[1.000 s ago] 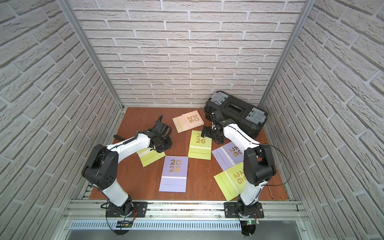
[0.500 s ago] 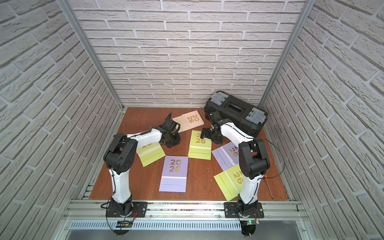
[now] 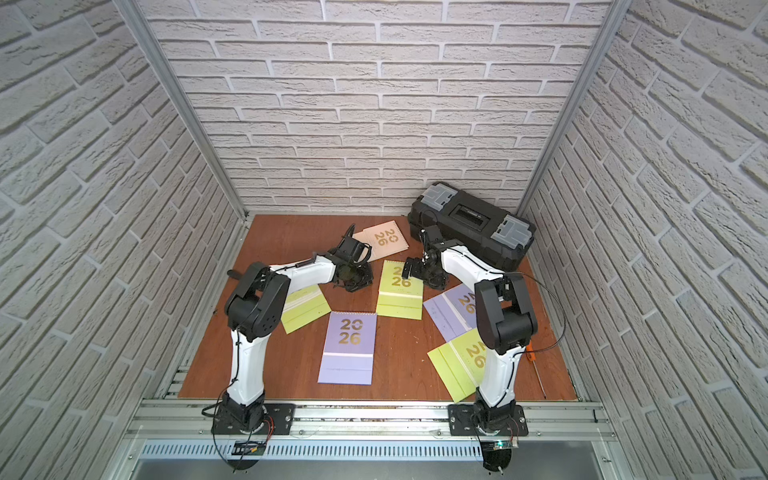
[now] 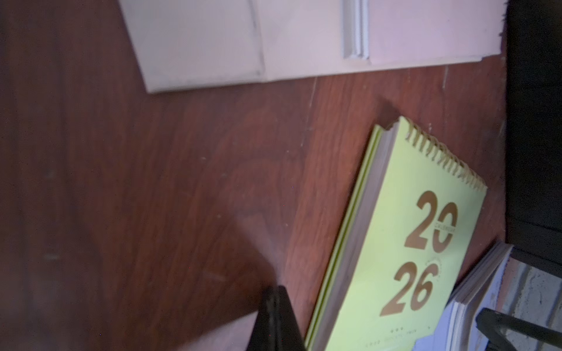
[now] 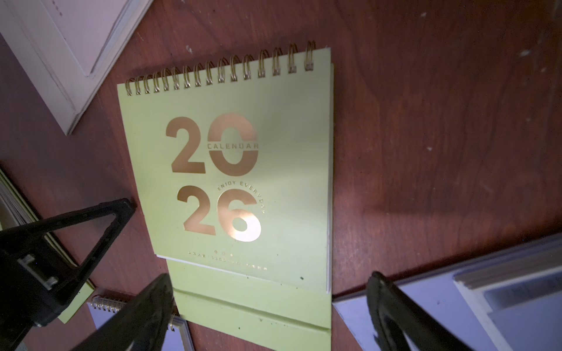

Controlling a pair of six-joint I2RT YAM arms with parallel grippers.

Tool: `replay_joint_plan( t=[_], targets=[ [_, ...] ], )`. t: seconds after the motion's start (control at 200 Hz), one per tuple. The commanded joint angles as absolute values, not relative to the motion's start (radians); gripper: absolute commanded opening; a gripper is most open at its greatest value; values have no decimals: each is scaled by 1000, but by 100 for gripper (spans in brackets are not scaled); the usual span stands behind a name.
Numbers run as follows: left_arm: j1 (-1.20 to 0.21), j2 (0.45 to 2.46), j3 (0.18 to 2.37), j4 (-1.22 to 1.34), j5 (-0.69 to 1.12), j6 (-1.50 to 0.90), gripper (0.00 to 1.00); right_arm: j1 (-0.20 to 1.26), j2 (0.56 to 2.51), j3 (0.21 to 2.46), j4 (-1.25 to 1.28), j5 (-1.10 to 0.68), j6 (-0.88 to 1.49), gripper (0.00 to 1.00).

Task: Stack the calendars
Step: Pick up the calendar at the center of the board.

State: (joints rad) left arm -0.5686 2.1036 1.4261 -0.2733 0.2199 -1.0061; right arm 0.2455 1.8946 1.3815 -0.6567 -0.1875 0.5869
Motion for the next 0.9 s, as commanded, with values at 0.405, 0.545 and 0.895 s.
replay_joint_plan(
  t=[0.405,0.545,0.895],
  targets=[
    [-604,2160,1439,-227,257,-1061,0,238,1924,1289,-558,-242,589,100],
    [-606,2167,1437,-211,269,-1073,0,238,1928,1278,-539,-256,591,100],
    [-608,2183,1414,-170,289,-1106,0,232,1942,1248,-468,-306,615,100]
  ],
)
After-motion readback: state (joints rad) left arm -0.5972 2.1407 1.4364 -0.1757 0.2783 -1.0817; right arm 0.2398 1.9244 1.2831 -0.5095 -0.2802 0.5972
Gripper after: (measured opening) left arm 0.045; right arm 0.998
